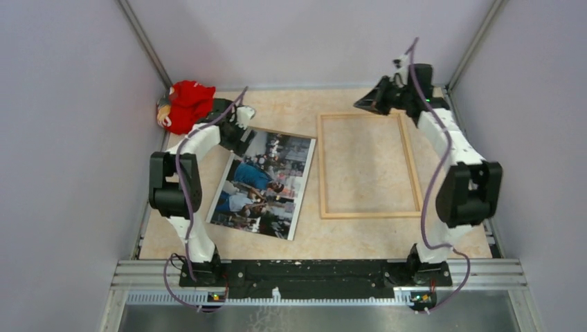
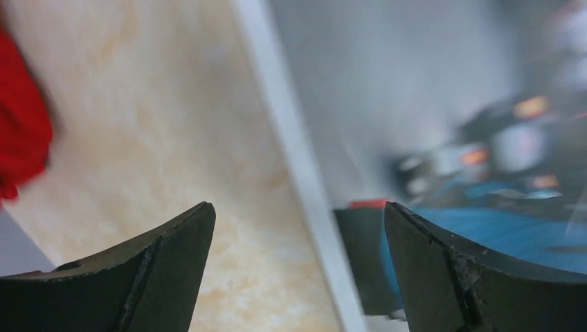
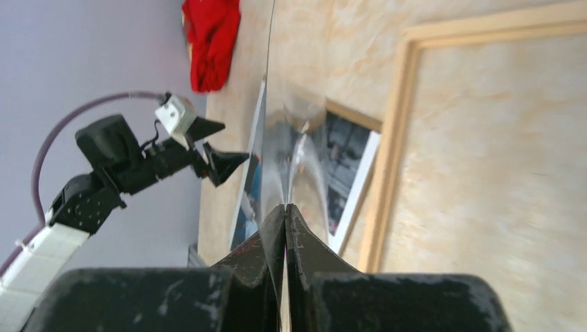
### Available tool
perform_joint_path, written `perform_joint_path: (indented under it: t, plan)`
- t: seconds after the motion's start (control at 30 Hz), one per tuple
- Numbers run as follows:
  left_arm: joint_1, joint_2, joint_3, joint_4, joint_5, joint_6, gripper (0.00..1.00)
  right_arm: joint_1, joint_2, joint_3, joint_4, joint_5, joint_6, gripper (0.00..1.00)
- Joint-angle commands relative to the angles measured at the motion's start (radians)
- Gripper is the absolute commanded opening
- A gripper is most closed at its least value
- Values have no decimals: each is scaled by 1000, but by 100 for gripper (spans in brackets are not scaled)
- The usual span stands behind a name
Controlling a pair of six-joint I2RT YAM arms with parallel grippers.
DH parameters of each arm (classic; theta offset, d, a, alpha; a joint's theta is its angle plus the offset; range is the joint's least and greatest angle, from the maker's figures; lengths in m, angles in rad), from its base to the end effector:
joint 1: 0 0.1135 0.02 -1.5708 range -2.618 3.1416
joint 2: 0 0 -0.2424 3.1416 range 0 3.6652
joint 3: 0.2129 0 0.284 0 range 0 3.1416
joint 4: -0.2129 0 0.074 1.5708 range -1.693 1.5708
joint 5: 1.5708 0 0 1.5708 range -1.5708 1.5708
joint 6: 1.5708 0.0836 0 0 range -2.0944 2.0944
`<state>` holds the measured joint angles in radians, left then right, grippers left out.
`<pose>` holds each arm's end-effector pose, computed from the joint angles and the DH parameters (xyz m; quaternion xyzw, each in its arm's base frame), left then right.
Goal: Put the photo into the frame
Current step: Pick up the photo frame item at the center of the board.
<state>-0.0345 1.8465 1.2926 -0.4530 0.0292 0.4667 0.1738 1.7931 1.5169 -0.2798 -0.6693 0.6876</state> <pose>0.4375 -0.0175 0.1186 0.2421 0.9294 0.0460 0.2747 0.4593 0.1333 0.2583 0.0554 0.8390 0.4525 0.2972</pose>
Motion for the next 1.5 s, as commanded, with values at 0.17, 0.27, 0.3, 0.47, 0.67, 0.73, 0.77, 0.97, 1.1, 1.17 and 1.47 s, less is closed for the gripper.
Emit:
perform_joint_path:
  t: [0.17,0.27,0.3,0.47,0.67,0.73,0.77,0.97,1.1,1.17,1.47]
  plan:
    - [-318,92,340,-138,31,-56,99,-292,-389,-94,-321,58,-155,0]
    - [-416,132,350,-134,30,-55,99,-306,-430,-56,-435,184,-215,0]
    - [-449,139,331,-121,10,-49,99,-310,-440,-42,-459,215,-227,0]
    - [-571,105,202,-22,-69,-11,99,-358,-476,41,-552,342,-256,0]
    - [-659,83,122,2,-108,-6,99,-364,-479,124,-587,473,-262,0]
    - [-671,85,104,13,-119,-5,99,-363,-473,138,-602,492,-268,0]
    - [-676,88,99,13,-124,-5,99,-364,-472,137,-602,492,-269,0]
    - [-709,91,53,31,-145,-28,99,-364,-467,113,-593,489,-275,0]
    - [-726,86,30,36,-167,-32,99,-364,-466,90,-575,471,-269,0]
    - [-726,74,39,21,-148,-41,99,-364,-464,84,-572,471,-269,0]
    - [-728,35,120,-80,-44,-80,99,-364,-466,50,-544,445,-259,0]
